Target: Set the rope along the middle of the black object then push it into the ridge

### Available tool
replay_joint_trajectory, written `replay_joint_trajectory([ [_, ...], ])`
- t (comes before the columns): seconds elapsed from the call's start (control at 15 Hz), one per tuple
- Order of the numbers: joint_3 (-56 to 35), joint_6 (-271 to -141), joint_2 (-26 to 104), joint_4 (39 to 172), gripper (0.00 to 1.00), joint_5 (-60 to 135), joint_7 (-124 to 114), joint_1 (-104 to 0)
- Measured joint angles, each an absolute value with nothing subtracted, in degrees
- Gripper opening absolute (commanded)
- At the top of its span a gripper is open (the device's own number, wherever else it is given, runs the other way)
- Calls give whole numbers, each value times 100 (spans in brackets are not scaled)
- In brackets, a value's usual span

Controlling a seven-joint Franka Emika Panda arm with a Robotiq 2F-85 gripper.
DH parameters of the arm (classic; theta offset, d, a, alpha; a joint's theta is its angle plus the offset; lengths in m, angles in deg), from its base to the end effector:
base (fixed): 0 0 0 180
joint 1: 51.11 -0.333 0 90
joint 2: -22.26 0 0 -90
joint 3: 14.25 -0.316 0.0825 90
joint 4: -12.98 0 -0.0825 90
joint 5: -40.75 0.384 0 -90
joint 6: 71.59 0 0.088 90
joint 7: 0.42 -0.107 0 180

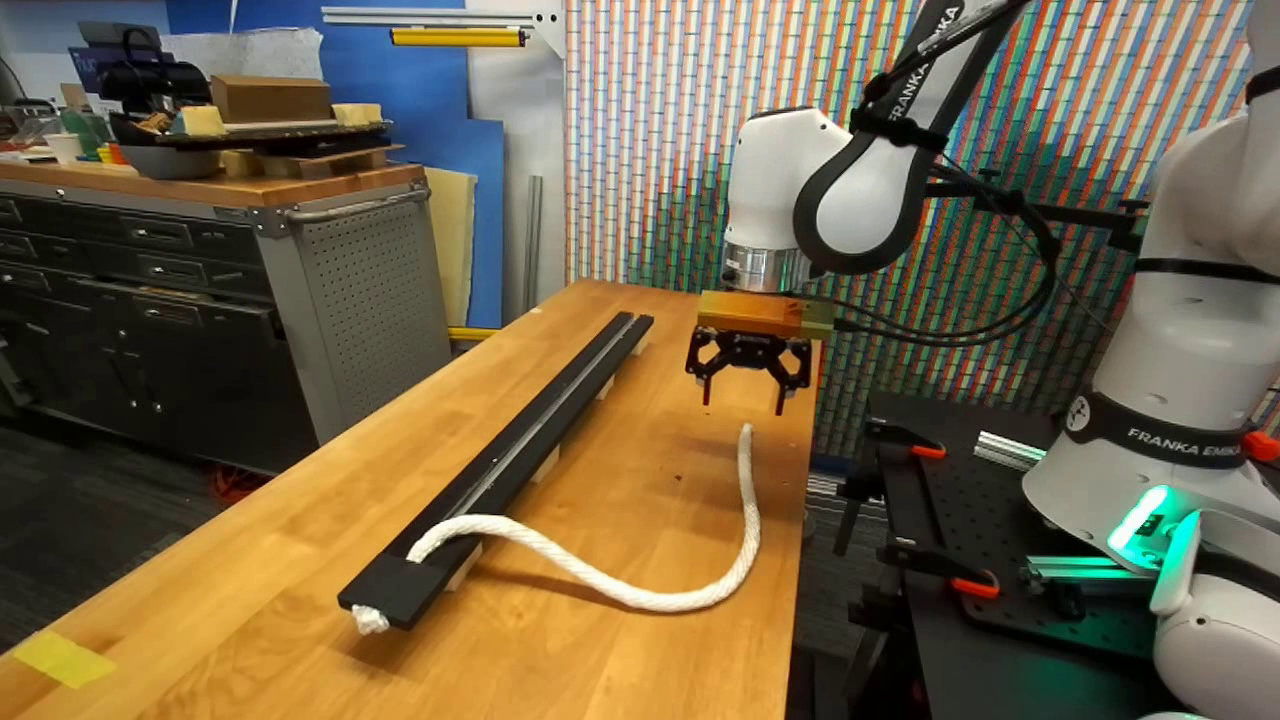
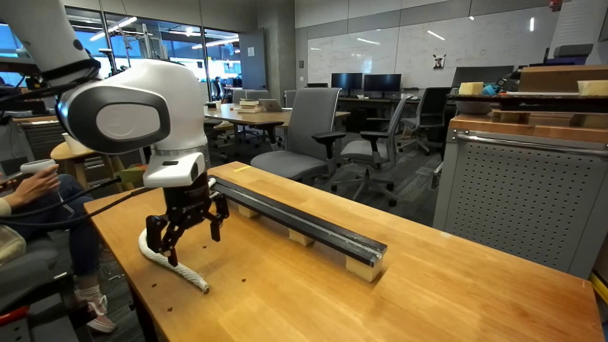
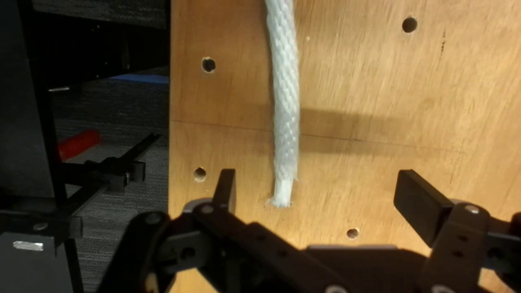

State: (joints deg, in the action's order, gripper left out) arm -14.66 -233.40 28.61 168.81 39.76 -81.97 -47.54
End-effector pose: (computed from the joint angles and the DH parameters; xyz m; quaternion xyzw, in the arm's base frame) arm 0.3997 -0.0211 0.1900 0.7445 -0.6676 -0.0011 0.0038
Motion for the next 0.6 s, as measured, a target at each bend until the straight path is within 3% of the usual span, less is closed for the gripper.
replay_joint_trajectory([
  [0.6, -943, -23628, 3788, 16289, 100, 4081, -8197, -5162],
])
